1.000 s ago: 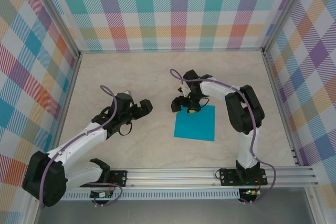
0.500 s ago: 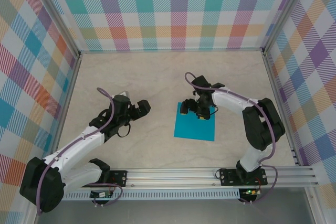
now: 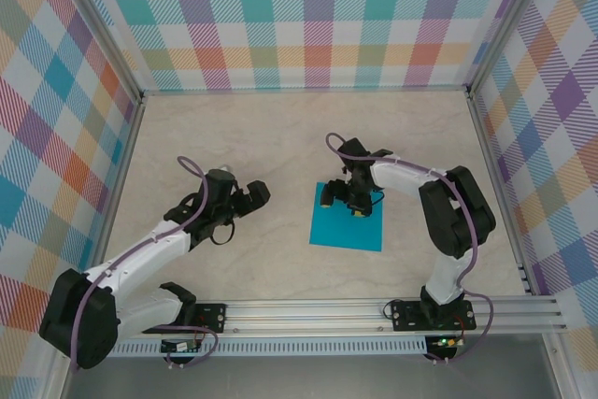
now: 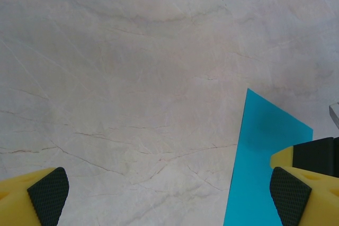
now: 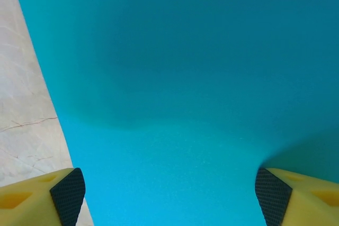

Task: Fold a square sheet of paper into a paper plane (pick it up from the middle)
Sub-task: Rotate the square sheet of paper at the center of the table, then fold the square sheet of paper in half at the center of the table.

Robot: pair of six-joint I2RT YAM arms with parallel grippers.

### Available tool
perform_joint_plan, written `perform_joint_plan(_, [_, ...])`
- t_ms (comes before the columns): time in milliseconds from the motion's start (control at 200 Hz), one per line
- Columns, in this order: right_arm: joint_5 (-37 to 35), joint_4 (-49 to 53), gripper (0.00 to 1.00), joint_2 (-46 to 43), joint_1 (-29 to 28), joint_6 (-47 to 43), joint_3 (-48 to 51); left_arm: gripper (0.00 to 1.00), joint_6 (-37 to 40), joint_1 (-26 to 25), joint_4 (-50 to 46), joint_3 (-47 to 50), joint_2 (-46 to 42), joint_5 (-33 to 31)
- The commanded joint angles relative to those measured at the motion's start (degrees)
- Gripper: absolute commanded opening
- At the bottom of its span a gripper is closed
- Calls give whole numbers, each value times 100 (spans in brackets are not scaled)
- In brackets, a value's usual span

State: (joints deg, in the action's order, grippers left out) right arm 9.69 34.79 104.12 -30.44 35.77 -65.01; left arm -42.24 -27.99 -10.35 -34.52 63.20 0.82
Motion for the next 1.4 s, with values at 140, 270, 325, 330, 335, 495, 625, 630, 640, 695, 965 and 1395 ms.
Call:
perform_joint_plan(140, [350, 29, 86, 496, -227, -1159, -111, 100, 75, -5, 130, -226, 283, 481])
perform_joint_plan(270, [413, 31, 85, 468, -270, -1703, -86, 100, 77, -5, 180, -243, 364, 585])
perform_joint_plan(325, [188, 262, 85, 495, -270, -1747, -202, 100, 73, -6, 173, -248, 397, 603])
perform_joint_plan(330, [163, 299, 86, 504, -270, -1739, -217, 100, 74, -6, 173, -248, 400, 603])
perform_joint_plan(335, [142, 326, 85, 509, -270, -1731, -233, 100, 75, -10, 173, -248, 402, 603])
perform_joint_plan(495, [149, 418, 86, 405, -270, -1251, -374, 100, 76, -9, 208, -254, 445, 683])
perform_joint_plan(625, [8, 357, 88, -53, -270, -835, -441, 100, 8, -3, 203, -264, 445, 656])
perform_joint_plan(630, [-6, 355, 88, -78, -266, -831, -442, 100, 7, -4, 206, -265, 446, 652])
perform_joint_plan(640, [-28, 352, 89, -118, -269, -818, -442, 100, -6, -5, 208, -265, 447, 655])
perform_joint_plan(695, [-275, 358, 91, -321, -270, -725, -442, 100, -73, -5, 294, -248, 442, 709])
perform_joint_plan(965, [-1644, 566, 100, -921, -274, -360, -264, 100, -372, -88, 653, -352, 791, 943])
perform_joint_plan(1395, [-1065, 382, 100, -513, -267, -541, -311, 100, -763, -567, 970, -525, 1322, 170])
